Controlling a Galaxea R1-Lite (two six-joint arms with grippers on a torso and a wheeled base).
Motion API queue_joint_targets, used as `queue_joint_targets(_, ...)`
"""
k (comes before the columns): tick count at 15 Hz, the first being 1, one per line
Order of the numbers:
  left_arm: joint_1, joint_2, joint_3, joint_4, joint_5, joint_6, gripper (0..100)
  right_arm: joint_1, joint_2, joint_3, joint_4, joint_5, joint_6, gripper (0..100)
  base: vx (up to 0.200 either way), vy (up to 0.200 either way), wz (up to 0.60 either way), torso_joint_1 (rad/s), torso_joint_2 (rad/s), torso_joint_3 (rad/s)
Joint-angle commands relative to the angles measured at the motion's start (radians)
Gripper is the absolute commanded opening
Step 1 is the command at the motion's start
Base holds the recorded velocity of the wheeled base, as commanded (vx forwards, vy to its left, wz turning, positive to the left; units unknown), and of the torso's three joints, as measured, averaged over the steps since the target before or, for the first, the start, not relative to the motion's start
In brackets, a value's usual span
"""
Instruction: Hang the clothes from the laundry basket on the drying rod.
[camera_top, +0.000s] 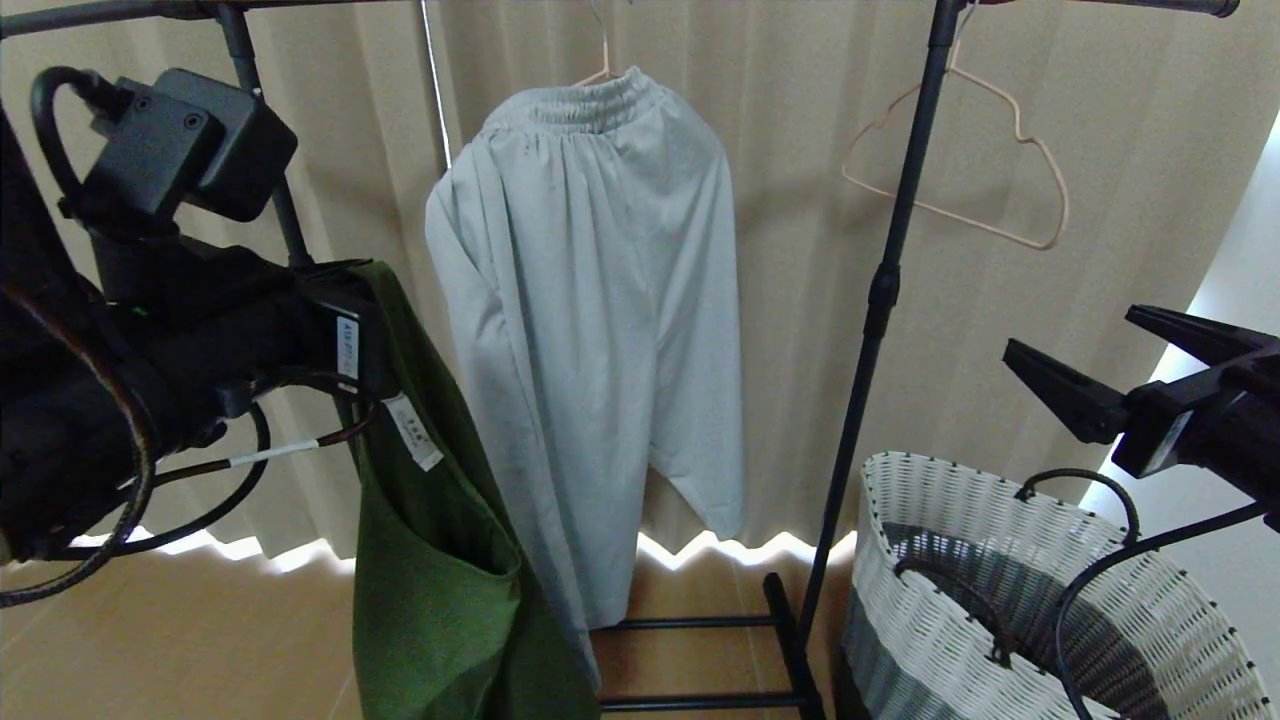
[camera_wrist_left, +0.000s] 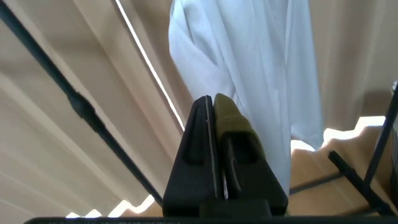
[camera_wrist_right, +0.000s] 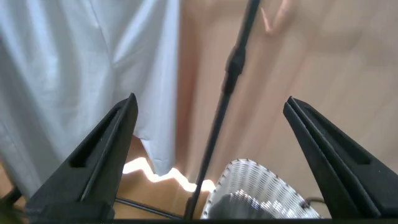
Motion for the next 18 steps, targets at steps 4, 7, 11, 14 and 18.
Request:
queue_joint_targets(4,0.005,-0.075,0.048,-0.003,0.000,0.000,0,-0.020,0.003,0.136,-0.142,-0.003,0.002,100,0.000,0.000,0.00,0.000,0.00,0.000)
queue_joint_targets(7,0.063,-0.091,0.082,-0.003,-0.012,-0.009,0,-0.080,0.008,0.196,-0.201,-0.001,-0.003,100,0.000,0.000,0.00,0.000,0.00,0.000)
queue_joint_targets(11,0.128,-0.123,0.119,-0.003,-0.114,-0.006,0,-0.100,0.008,0.191,-0.201,-0.007,-0.004,100,0.000,0.000,0.00,0.040,-0.17,-0.130)
queue_joint_targets(14,0.129,-0.147,0.136,-0.004,-0.120,-0.006,0,-0.099,0.008,0.193,-0.201,-0.007,-0.003,100,0.000,0.000,0.00,0.124,-0.33,-0.289)
queue_joint_targets(18,0.128,-0.154,0.142,-0.004,-0.149,-0.003,0,-0.099,0.002,0.193,-0.201,-0.007,-0.003,100,0.000,0.000,0.00,0.171,-0.52,-0.288)
